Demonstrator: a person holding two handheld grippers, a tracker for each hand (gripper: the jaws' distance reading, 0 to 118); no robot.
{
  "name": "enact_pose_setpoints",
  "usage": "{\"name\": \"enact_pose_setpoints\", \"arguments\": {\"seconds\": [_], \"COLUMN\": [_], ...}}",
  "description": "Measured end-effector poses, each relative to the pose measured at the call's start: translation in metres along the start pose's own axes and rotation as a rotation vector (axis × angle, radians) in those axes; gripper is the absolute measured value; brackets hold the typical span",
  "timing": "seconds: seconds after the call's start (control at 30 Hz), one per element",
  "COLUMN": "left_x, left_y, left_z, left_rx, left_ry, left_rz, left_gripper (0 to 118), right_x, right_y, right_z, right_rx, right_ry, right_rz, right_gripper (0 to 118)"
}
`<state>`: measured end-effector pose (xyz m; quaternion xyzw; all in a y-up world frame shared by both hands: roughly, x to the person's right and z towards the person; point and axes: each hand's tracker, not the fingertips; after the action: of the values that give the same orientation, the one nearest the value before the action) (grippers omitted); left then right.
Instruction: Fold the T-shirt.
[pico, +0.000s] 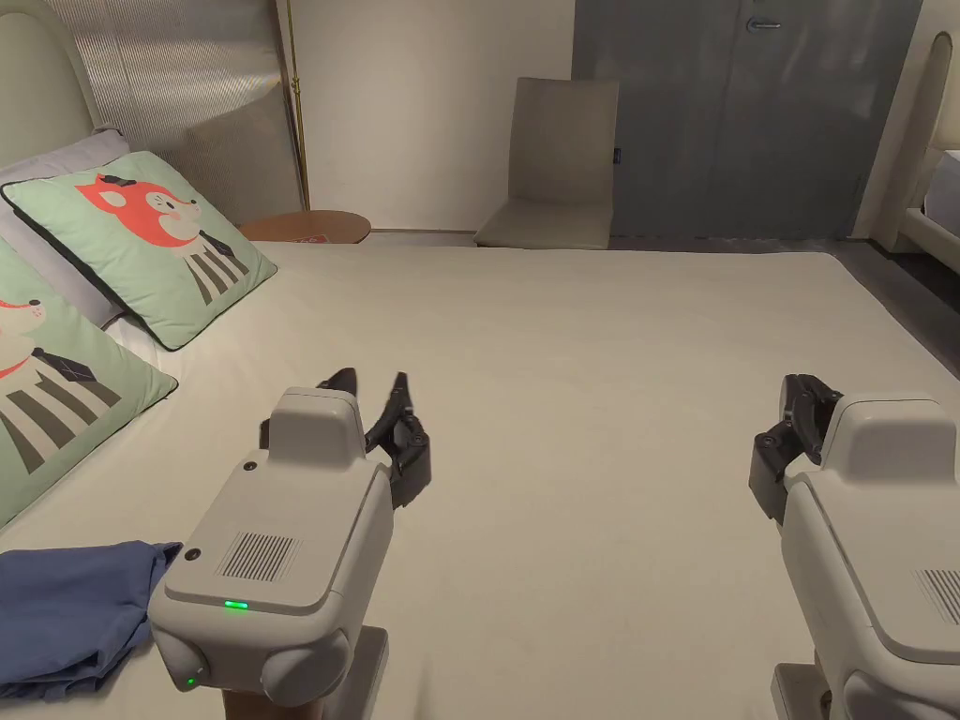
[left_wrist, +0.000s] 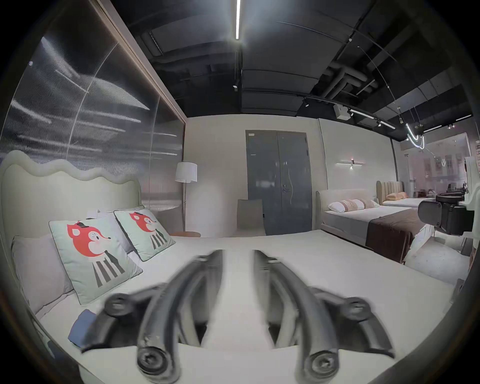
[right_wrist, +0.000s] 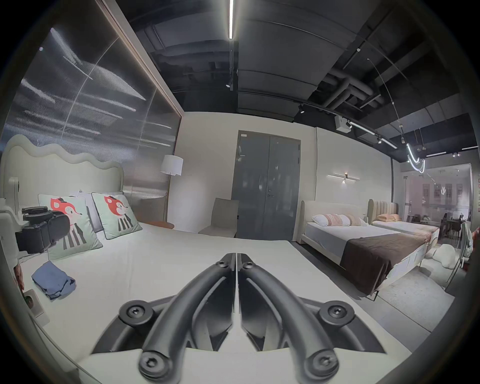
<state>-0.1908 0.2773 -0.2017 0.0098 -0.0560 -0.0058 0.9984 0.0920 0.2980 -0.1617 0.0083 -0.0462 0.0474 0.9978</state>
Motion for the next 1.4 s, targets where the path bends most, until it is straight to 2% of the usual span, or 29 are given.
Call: {"name": "enact_pose_setpoints", "arguments": {"seconds": [0.03, 0.07, 0.1, 0.13, 0.17, 0.23, 0.3, 1.4], "left_x": [0.0, 0.0, 0.0, 0.0, 0.0, 0.0, 0.001, 0.008], "left_y": [0.0, 0.0, 0.0, 0.0, 0.0, 0.0, 0.002, 0.002], "left_z": [0.0, 0.0, 0.0, 0.001, 0.001, 0.003, 0.003, 0.004], "left_rx": [0.0, -0.004, -0.006, -0.001, 0.005, 0.01, 0.012, 0.029], "left_ry": [-0.001, -0.003, 0.0, 0.004, 0.003, 0.003, -0.001, 0.011], "left_rz": [0.003, 0.005, 0.006, 0.007, 0.008, 0.011, 0.01, -0.007], "left_gripper": [68, 68, 84, 99, 104, 105, 110, 110], "right_x": [0.0, 0.001, 0.002, 0.002, 0.003, 0.006, 0.008, 0.01], "right_y": [0.0, 0.0, -0.001, -0.001, -0.001, -0.007, -0.008, -0.009], "right_z": [0.0, 0.0, 0.0, -0.001, -0.001, -0.007, -0.008, -0.002], "right_rx": [-0.001, -0.001, -0.004, -0.008, -0.009, -0.003, -0.003, 0.012], "right_ry": [-0.003, -0.004, -0.004, -0.007, -0.009, -0.019, -0.024, -0.016], "right_rz": [-0.001, -0.006, -0.015, -0.02, -0.023, -0.028, -0.027, -0.031], "right_gripper": [26, 26, 46, 76, 94, 109, 115, 117]}}
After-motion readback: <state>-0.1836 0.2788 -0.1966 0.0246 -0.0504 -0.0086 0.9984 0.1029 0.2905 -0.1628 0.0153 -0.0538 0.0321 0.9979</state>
